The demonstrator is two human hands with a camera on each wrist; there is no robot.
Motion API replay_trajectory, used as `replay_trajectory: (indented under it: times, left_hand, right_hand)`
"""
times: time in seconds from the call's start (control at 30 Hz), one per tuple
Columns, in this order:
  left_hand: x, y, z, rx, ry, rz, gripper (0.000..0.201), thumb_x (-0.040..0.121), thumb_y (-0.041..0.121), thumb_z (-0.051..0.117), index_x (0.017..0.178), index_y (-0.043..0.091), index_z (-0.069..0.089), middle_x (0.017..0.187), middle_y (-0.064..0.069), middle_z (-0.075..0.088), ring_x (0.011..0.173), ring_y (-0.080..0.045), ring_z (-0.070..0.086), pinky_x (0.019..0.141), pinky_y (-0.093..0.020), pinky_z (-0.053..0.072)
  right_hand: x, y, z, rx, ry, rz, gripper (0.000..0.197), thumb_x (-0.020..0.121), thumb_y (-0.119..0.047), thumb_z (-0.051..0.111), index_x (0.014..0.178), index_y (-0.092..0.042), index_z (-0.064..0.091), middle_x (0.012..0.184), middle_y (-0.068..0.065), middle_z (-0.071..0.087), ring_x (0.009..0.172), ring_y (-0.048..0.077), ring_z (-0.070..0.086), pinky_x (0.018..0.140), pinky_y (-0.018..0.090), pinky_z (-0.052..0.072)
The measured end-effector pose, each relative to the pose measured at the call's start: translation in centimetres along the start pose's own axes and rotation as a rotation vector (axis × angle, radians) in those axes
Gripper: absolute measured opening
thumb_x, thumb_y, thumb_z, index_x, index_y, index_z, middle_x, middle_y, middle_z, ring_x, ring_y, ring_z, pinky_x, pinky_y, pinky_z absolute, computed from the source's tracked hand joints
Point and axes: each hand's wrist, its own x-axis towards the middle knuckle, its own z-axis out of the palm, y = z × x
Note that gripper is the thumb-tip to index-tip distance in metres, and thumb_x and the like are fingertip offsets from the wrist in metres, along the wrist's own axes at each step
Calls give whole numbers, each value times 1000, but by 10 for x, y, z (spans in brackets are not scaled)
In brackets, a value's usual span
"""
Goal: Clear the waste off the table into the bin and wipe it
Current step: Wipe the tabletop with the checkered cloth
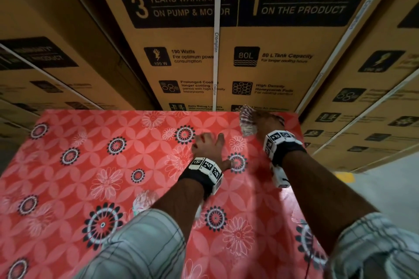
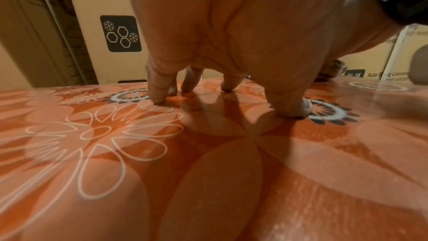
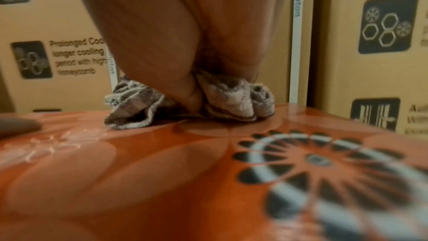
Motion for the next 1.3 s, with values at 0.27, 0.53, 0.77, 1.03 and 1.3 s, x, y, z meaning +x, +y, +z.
replay_trajectory:
  times: [0.27,0.53,0.77,1.03,1.3]
  left_hand:
    - [-15,8,-4,1,-36,-31,93,85,70,48,153,21,8,152,-26,19,136,-45,25,103,-55,37]
    - [-51,20,14,21,-66,91,125,64,71,73,151,6,10,155,-26,13,140,-43,20,111,-51,32]
    - [-55,21,14,-53,-96,63,124,68,61,77,154,10,2,159,-23,-1,146,-43,6,115,-53,23]
    - [-82,35,13,-57,-86,97,99,73,52,76,144,7,25,148,-21,25,131,-37,32,100,-47,41]
    - [-128,36,35,-52,-126,149,124,65,53,82,153,11,6,161,-15,0,146,-37,10,113,-53,27]
  right_hand:
    - [-80,-2,14,6,-97,-225,63,86,-16,59,144,-20,36,150,7,37,133,23,41,110,34,34]
    - [-66,-6,2,24,-66,-109,68,82,9,46,145,-12,31,151,11,32,135,33,34,110,44,33]
    - [-115,-7,29,102,4,-190,55,88,-9,56,140,-12,42,147,13,40,134,30,38,113,38,29]
    - [-124,-7,35,88,49,-186,54,87,-9,57,140,-12,42,147,14,39,135,30,36,114,35,26]
    - [-141,-22,24,101,-30,-129,55,90,-6,50,143,-10,37,149,13,36,135,29,35,111,36,29]
